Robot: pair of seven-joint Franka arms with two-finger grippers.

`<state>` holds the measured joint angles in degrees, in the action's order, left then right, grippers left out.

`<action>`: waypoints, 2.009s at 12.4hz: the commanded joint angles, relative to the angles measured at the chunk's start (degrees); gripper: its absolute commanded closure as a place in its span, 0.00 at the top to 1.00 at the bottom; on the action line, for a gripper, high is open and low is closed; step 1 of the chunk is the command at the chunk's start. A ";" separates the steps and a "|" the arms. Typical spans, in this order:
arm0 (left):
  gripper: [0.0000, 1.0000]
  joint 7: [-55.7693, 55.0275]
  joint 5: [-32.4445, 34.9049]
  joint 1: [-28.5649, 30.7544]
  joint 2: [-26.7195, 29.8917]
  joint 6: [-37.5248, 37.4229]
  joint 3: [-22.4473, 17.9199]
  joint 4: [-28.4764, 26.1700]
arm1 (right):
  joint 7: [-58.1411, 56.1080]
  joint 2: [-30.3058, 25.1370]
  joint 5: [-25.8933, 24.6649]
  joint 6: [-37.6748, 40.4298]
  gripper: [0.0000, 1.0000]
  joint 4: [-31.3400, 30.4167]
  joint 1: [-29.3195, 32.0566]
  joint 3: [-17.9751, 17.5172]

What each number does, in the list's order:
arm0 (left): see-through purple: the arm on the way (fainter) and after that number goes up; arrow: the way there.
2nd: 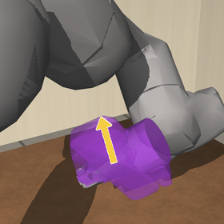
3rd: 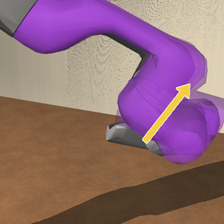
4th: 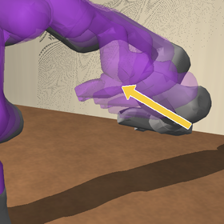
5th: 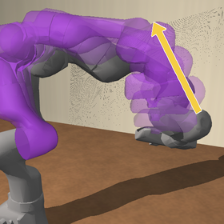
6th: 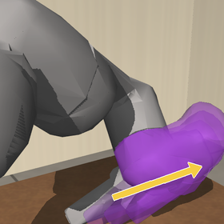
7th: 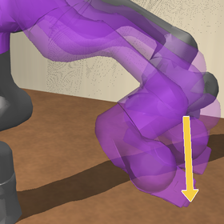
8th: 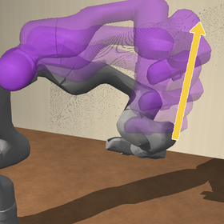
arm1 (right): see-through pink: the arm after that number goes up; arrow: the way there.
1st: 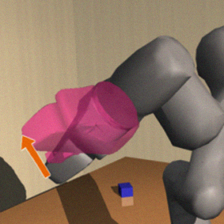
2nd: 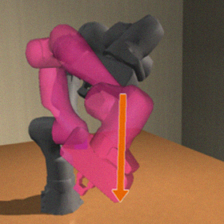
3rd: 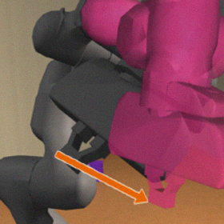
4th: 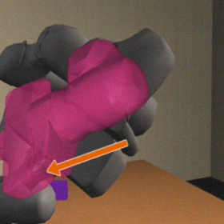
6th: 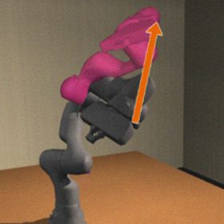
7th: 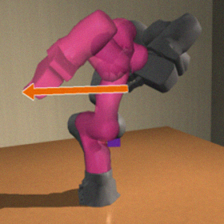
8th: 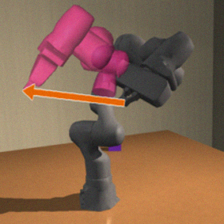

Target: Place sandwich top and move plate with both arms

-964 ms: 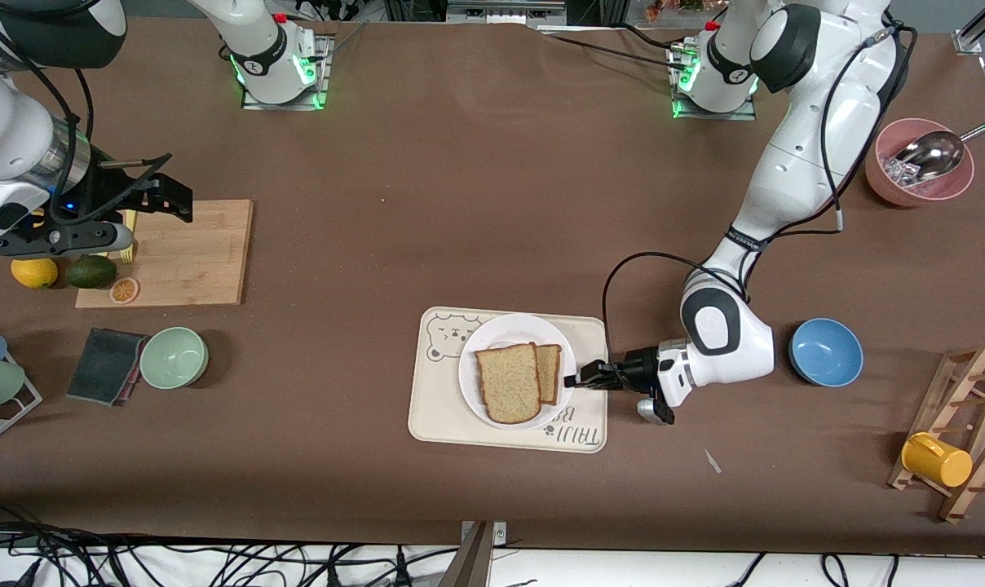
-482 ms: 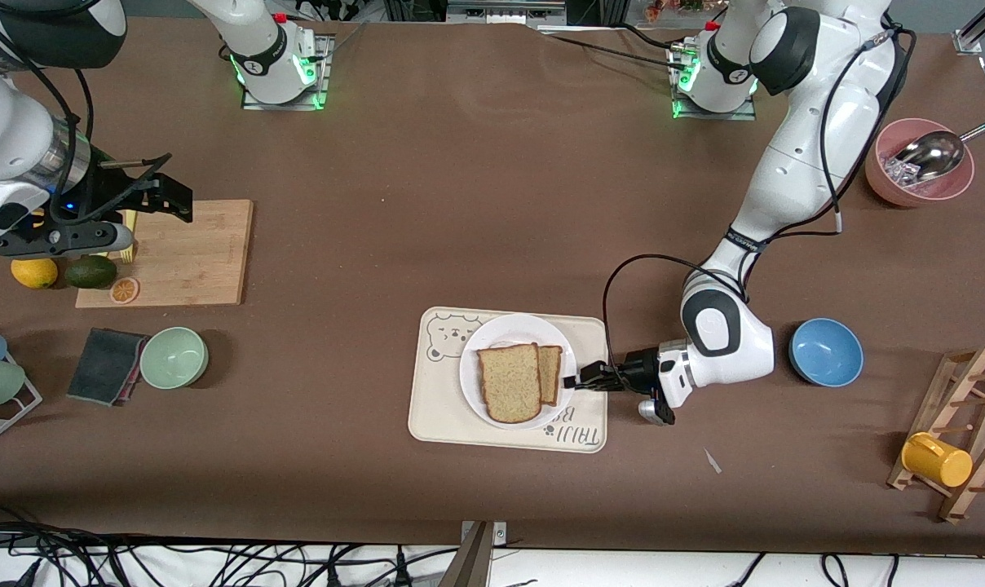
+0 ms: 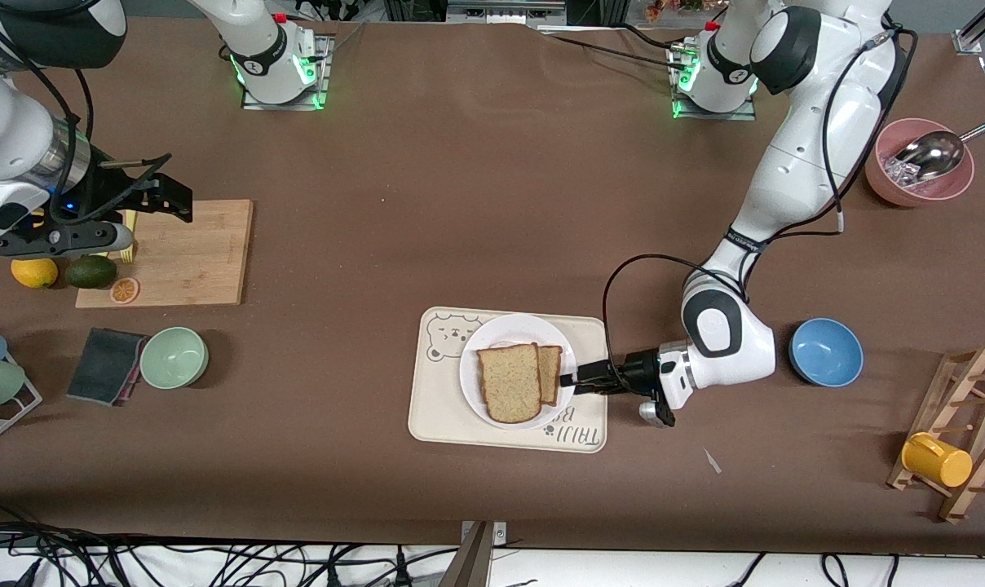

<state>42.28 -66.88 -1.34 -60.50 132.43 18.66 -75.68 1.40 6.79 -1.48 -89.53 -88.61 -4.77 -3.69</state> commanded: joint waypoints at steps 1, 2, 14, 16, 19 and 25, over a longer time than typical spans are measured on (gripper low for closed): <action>0.59 0.70 -0.80 0.63 0.64 -0.50 -0.11 0.71 | 0.18 -0.55 -0.89 -0.47 1.00 -0.59 -0.15 0.00; 0.57 0.43 -0.37 0.81 1.60 -0.76 -0.46 0.79 | 0.27 -0.55 -0.89 -0.47 1.00 -0.59 -0.15 0.00; 1.00 -20.81 43.55 5.21 20.66 -22.72 -5.21 -0.08 | 0.27 -0.55 -0.89 -0.47 1.00 -0.59 -0.15 0.00; 1.00 -26.61 49.19 5.47 23.92 -28.07 -5.30 -0.17 | 0.18 -0.55 -0.89 -0.47 1.00 -0.60 -0.15 0.00; 1.00 -32.68 56.67 5.47 28.93 -32.65 -5.21 -0.35 | 0.18 -0.55 -0.89 -0.47 1.00 -0.68 -0.15 0.00; 1.00 -38.68 70.27 4.68 42.72 -39.77 -5.13 -3.86 | 0.27 -0.28 -0.81 -0.56 1.00 -0.68 -0.15 0.00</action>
<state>4.68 -1.20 3.82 -23.57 94.33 13.77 -75.94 1.40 7.01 -1.50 -89.57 -88.70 -4.77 -3.69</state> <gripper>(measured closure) 0.000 0.000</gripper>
